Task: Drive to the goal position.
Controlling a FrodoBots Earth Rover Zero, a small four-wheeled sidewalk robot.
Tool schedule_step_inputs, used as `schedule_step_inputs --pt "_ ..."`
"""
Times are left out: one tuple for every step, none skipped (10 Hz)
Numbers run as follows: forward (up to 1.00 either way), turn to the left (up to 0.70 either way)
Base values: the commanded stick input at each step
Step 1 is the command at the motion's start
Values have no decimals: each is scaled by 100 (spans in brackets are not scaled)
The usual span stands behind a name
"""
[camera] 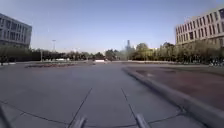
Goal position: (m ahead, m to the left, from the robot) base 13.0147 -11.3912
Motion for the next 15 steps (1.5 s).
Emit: schedule_step_inputs --pt "60 0" --pt "60 0" --pt "60 0" --pt "60 0" --pt "60 0" --pt "60 0" --pt "60 0" --pt "60 0" --pt "60 0" --pt "60 8" --pt "60 14" --pt "60 15" --pt "60 15" --pt "60 15" --pt "60 15"
